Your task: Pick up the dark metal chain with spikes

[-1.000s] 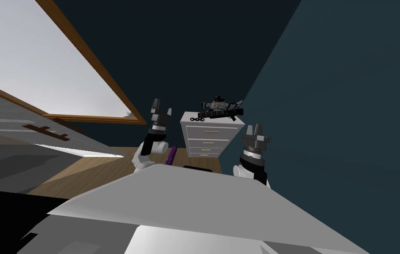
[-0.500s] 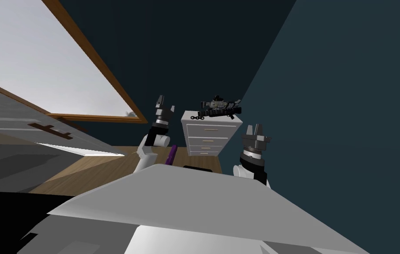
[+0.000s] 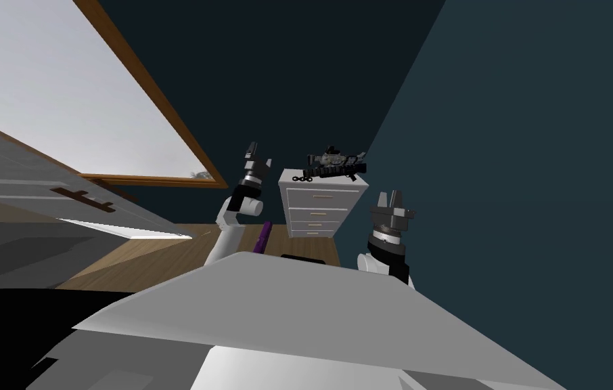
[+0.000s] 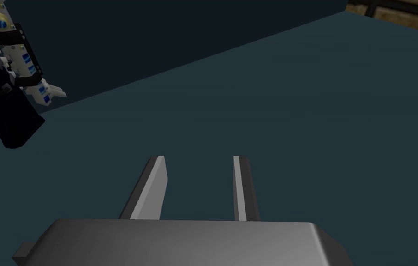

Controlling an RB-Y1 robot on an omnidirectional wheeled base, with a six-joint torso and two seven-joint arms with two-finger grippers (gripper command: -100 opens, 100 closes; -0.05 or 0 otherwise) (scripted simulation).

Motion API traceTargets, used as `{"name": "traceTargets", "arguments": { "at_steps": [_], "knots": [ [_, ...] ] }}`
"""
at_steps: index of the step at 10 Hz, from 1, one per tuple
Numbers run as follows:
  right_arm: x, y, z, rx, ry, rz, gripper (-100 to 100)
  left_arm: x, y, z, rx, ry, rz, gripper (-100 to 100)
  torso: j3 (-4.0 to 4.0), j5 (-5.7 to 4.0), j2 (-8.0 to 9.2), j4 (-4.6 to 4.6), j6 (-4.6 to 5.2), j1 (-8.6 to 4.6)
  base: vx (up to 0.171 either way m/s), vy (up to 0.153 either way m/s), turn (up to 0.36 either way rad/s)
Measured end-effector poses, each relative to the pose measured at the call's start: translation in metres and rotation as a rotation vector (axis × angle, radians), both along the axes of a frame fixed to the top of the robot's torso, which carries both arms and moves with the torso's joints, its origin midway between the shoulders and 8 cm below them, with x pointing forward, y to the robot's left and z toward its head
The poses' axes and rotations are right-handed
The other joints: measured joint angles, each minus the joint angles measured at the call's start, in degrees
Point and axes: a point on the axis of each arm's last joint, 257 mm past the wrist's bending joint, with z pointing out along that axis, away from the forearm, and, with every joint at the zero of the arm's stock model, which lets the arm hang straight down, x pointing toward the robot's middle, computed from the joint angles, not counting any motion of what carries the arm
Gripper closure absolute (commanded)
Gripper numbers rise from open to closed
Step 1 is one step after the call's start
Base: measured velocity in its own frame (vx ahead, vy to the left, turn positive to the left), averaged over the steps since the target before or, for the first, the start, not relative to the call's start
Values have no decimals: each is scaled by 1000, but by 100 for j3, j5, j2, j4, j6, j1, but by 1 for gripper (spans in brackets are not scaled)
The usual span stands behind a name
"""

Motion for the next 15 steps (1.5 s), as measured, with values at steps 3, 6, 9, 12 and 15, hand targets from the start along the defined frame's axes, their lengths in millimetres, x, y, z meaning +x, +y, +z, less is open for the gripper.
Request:
{"name": "traceTargets", "arguments": {
  "at_steps": [3,6,9,12,15],
  "knots": [
    [0,0,0,0,0,0,0,26,4,4,-25,51,-20,-100,7,0,14,2,1,0,-69,-7,-27],
    [0,0,0,0,0,0,0,53,-1,9,-47,91,-38,-100,1,-1,3,0,1,-6,-44,-14,-23],
    [0,0,0,0,0,0,0,76,-3,10,-78,146,-58,-100,7,-1,12,3,0,-5,-59,-13,-24],
    [0,0,0,0,0,0,0,97,-4,16,-103,192,-72,-100,4,0,7,1,-1,-3,-61,-22,-51],
    [0,0,0,0,0,0,0,125,-4,17,-144,265,-89,-100,5,-1,10,1,0,-7,-58,-20,-41]
  ]
}}
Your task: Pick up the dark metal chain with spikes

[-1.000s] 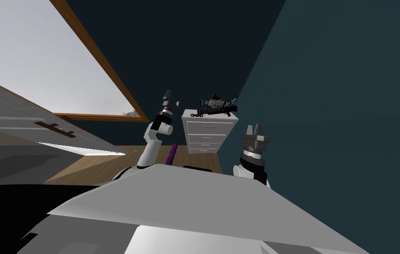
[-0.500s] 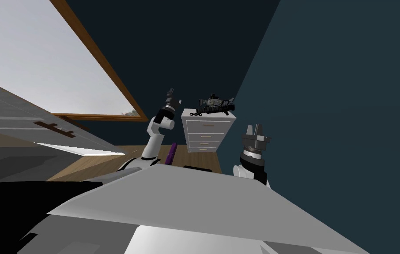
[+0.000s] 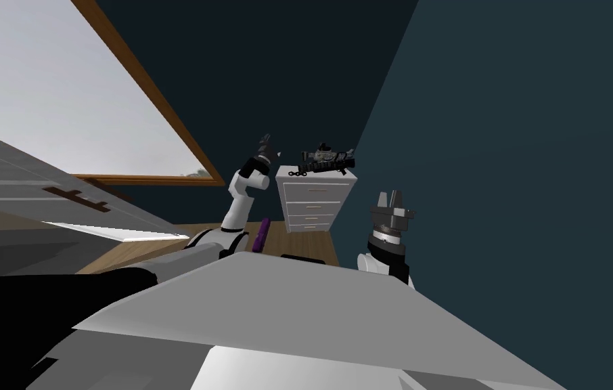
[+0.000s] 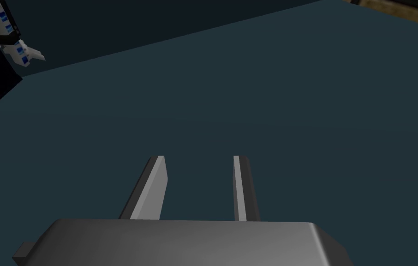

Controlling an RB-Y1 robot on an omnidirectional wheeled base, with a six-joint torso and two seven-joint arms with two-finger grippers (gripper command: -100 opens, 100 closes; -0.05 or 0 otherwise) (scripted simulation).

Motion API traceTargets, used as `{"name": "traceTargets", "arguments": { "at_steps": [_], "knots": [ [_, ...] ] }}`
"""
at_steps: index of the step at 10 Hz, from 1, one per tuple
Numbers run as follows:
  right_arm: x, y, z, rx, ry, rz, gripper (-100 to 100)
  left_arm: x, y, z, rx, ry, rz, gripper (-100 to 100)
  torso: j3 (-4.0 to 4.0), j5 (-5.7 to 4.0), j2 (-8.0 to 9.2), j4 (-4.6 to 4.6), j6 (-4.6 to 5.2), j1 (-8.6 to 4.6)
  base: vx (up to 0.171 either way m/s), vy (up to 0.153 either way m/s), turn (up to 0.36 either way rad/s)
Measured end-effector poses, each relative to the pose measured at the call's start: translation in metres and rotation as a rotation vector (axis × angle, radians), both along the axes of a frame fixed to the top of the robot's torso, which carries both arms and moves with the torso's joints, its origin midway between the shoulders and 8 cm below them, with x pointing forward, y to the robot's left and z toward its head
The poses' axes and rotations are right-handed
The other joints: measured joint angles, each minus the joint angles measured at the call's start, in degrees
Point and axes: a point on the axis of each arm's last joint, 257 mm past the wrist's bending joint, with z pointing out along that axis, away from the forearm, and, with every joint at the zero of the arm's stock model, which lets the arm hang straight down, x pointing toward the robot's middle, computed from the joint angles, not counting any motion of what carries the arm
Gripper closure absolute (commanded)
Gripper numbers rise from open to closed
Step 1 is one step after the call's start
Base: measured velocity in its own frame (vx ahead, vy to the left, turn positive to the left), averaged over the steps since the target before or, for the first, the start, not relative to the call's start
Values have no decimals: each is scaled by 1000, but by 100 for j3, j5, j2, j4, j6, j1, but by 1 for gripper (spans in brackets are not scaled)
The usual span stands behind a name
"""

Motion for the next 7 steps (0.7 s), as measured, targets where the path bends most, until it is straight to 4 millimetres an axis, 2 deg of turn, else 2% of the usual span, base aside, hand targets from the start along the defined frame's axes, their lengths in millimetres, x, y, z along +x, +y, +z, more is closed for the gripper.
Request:
{"name": "traceTargets", "arguments": {
  "at_steps": [7],
  "knots": [
    [0,0,0,0,0,0,0,54,7,-5,-97,191,-13,-100,-7,0,-12,-3,-2,-3,-39,-29,-46]
  ]
}}
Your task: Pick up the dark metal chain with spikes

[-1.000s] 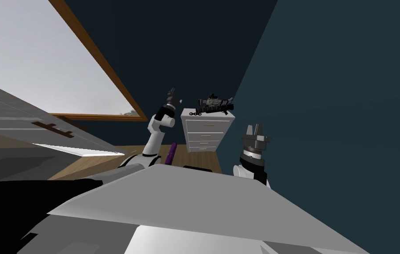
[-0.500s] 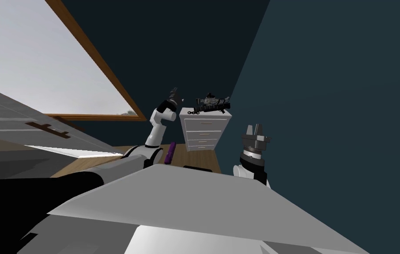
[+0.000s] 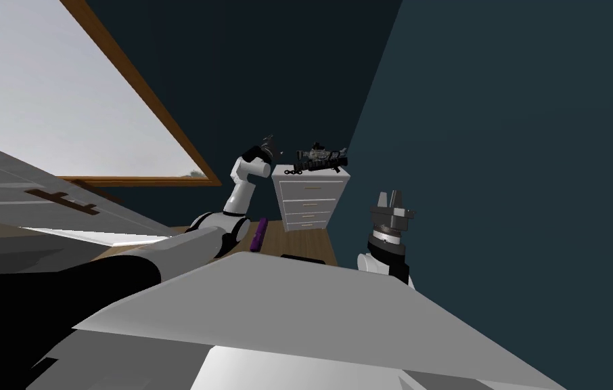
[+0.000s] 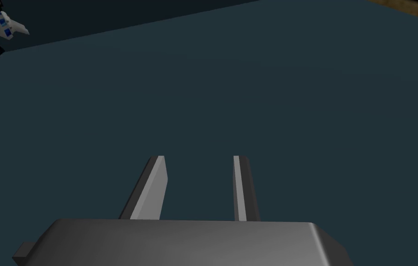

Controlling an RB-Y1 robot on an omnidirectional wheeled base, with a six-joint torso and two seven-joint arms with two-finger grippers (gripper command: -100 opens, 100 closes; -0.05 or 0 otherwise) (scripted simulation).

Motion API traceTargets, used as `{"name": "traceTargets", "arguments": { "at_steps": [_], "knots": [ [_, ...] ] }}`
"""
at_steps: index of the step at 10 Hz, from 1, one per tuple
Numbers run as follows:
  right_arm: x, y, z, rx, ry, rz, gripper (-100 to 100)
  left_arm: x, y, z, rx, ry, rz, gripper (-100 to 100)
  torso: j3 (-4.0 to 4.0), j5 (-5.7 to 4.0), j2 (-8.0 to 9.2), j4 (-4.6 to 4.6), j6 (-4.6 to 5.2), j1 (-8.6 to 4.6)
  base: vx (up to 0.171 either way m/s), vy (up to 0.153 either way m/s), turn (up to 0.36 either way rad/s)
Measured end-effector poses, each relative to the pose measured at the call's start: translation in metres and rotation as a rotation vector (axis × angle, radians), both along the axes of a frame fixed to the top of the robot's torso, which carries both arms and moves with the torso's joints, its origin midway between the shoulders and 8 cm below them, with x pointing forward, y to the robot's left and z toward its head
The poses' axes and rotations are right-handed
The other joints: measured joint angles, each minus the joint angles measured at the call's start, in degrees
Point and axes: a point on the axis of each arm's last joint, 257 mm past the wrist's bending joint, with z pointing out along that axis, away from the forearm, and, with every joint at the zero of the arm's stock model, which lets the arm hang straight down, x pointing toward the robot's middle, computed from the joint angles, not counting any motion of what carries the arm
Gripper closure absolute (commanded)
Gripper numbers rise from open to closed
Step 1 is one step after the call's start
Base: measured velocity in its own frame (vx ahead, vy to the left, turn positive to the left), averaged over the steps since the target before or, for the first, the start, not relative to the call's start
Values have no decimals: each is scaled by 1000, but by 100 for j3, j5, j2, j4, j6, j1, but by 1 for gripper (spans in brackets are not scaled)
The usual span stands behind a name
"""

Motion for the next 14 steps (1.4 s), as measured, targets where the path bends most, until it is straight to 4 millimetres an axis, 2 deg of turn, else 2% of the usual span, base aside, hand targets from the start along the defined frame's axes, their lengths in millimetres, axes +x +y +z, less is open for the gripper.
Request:
{"name": "traceTargets", "arguments": {
  "at_steps": [5,6,9,10,11,14],
  "knots": [
    [0,0,0,0,0,0,0,27,9,-12,-62,136,15,-100,-1,0,-1,-1,-1,0,-28,-36,-70],
    [0,0,0,0,0,0,0,32,13,-10,-80,163,20,-100,0,-1,-1,0,1,-5,-15,-36,-47],
    [0,0,0,0,0,0,0,43,25,-24,-129,262,44,-100,-4,1,-6,-2,-2,1,-11,-40,-77],
    [0,0,0,0,0,0,0,46,32,-23,-150,290,53,-100,-3,0,-6,-1,0,-1,1,-38,-47],
    [0,0,0,0,0,0,0,50,38,-33,-167,329,66,-100,-6,1,-9,-3,-2,1,5,-43,-92],
    [0,0,0,0,0,0,0,51,56,-43,-227,422,105,-100,-7,0,-12,-3,0,-2,6,-37,-63]
  ]
}}
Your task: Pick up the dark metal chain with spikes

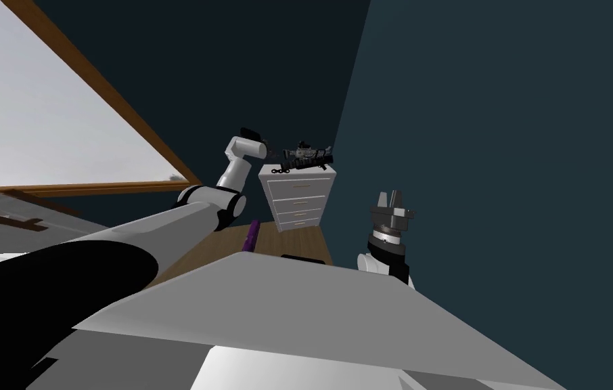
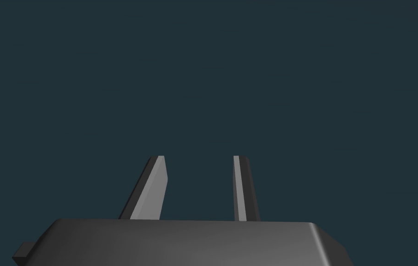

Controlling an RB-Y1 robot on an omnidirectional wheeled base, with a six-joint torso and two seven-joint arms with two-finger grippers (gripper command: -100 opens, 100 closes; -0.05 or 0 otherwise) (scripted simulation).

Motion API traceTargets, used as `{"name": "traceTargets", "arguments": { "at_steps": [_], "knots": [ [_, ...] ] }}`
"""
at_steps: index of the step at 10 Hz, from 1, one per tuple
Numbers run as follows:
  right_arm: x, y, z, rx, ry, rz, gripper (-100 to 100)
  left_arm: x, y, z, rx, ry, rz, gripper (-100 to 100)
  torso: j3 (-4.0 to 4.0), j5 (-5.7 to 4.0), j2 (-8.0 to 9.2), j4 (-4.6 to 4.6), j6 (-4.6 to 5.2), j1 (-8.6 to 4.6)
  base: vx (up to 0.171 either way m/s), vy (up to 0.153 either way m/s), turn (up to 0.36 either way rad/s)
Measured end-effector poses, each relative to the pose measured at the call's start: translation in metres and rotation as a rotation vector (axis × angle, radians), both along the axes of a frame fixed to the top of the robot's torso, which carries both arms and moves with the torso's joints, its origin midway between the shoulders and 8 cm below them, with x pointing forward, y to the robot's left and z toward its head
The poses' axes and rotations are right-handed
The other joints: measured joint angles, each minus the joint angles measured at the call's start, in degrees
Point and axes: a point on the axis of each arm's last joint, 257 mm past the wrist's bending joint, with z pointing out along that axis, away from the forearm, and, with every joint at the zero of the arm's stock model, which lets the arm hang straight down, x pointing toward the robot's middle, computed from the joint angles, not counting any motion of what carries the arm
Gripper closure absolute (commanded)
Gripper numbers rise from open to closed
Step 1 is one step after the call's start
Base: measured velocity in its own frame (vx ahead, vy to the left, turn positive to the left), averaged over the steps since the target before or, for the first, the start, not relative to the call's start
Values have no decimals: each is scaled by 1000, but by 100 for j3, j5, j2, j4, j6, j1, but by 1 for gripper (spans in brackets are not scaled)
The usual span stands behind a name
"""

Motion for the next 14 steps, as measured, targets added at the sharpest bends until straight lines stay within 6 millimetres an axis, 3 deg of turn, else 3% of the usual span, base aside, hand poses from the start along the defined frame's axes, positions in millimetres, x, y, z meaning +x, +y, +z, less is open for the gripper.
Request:
{"name": "traceTargets", "arguments": {
  "at_steps": [7,12,14],
  "knots": [
    [0,0,0,0,0,0,0,-7,50,-45,-130,228,122,-100,-5,3,-8,-3,-3,7,23,-35,-73],
    [0,0,0,0,0,0,0,-27,85,-81,-233,382,234,-100,-8,2,-12,-4,-4,5,34,-33,-68],
    [0,0,0,0,0,0,0,-38,103,-105,-279,457,292,-100,-10,2,-15,-5,-1,4,42,-32,-74]
  ]
}}
